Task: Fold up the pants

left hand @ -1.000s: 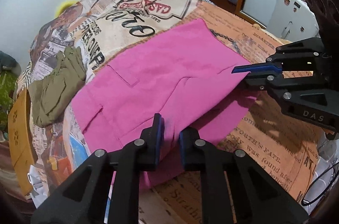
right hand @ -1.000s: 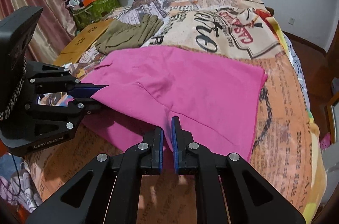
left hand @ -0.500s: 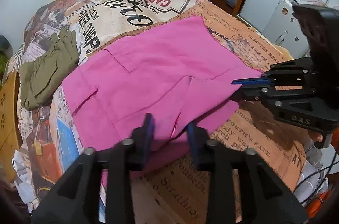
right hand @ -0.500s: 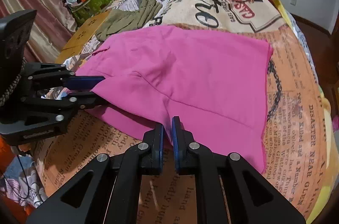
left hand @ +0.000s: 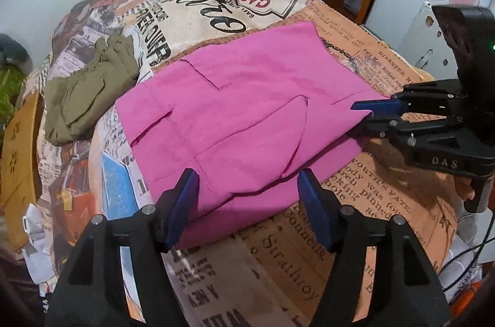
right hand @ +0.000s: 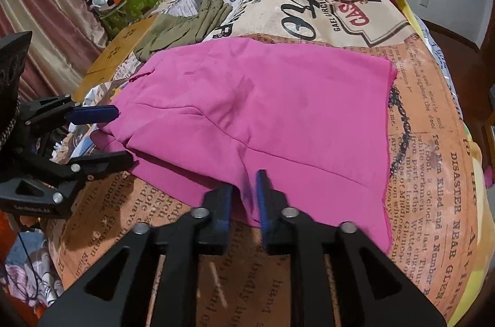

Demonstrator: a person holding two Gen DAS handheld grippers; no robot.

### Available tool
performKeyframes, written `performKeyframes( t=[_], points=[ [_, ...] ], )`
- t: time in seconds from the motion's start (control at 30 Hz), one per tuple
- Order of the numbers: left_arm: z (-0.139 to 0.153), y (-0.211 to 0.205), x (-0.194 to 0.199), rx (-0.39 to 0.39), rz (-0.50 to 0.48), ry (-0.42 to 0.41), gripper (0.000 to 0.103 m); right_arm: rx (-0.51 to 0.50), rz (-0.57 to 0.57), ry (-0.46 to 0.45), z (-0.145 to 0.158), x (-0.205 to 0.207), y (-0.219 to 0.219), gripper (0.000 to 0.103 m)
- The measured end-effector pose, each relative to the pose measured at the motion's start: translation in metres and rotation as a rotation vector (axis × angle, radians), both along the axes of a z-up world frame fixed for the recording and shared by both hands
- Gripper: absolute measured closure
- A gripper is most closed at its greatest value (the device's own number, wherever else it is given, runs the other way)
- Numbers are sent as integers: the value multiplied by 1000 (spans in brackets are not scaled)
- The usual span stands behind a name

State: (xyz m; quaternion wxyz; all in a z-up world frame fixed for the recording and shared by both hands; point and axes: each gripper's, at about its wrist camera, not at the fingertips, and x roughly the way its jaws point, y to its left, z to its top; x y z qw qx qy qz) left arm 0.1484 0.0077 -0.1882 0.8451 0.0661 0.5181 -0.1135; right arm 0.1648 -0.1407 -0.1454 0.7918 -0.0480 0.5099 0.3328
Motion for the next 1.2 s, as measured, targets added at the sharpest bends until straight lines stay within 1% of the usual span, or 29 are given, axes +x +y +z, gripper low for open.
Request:
performKeyframes(
  t=[0.07, 0.17, 0.2, 0.23, 0.3, 0.37, 0.4, 0.43, 0.47, 0.57, 0.67, 0.8, 0.87, 0.9, 0.93, 0.97, 1.0, 1.03, 1.07, 1.1, 1.13, 1.17, 1.2],
  points=[
    [0, -5, 1, 13, -12, -17, 36, -1, 1, -23, 1, 1, 4, 79],
    [-2, -12, 5, 39, -21, -26, 36, 7, -3, -24, 2, 4, 7, 79],
    [-3, -14, 6, 47, -25, -30, 36, 14, -9, -32, 3, 4, 8, 83],
    [-4, -17, 7, 58, -29, -37, 36, 22, -9, -42, 6, 4, 9, 91],
    [-4, -20, 8, 90, -27, -61, 38, 31, -8, -65, 12, 3, 9, 93],
    [-1, -21, 10, 117, -23, -92, 59, 38, 1, -108, 21, -1, 9, 95],
    [1, -22, 10, 122, -25, -97, 65, 38, 10, -124, 25, -3, 10, 95],
    [4, -21, 10, 117, -26, -101, 79, 37, 18, -136, 29, -4, 10, 96],
    [8, -21, 10, 103, -29, -107, 87, 38, 25, -146, 32, -5, 10, 96],
    [19, -23, 5, 112, -27, -146, 90, 43, 37, -154, 39, -8, 8, 97],
    [25, -23, 1, 78, -41, -141, 90, 42, 39, -155, 39, -11, 4, 97],
    [11, -25, 0, 60, -67, -76, 89, 40, 35, -108, 28, -10, 1, 97],
    [1, -25, -2, 64, -66, -40, 83, 35, 31, -49, 18, -7, 1, 96],
    [-1, -24, -4, 62, -65, -37, 83, 36, 31, -24, 14, -6, 0, 96],
    [-1, -22, -6, 58, -63, -40, 79, 37, 33, 0, 10, -6, -1, 95],
    [0, -20, -8, 49, -63, -39, 71, 35, 31, 20, 7, -5, -2, 94],
    [2, -17, -10, 33, -61, -36, 67, 33, 27, 33, 5, -5, -4, 92],
    [6, -13, -13, 14, -58, -33, 59, 38, 24, 41, 5, -5, -7, 88],
    [8, -11, -16, 3, -57, -35, 55, 45, 22, 44, 6, -7, -11, 85],
    [11, -8, -19, -5, -55, -40, 53, 51, 17, 41, 8, -9, -15, 77],
    [15, -3, -22, -9, -46, -47, 50, 53, 7, 30, 11, -10, -19, 67],
    [18, 1, -24, -11, -33, -51, 46, 54, -3, 13, 15, -11, -24, 65],
    [20, 6, -25, -15, -20, -53, 46, 54, -8, 0, 18, -12, -28, 62]
  ],
)
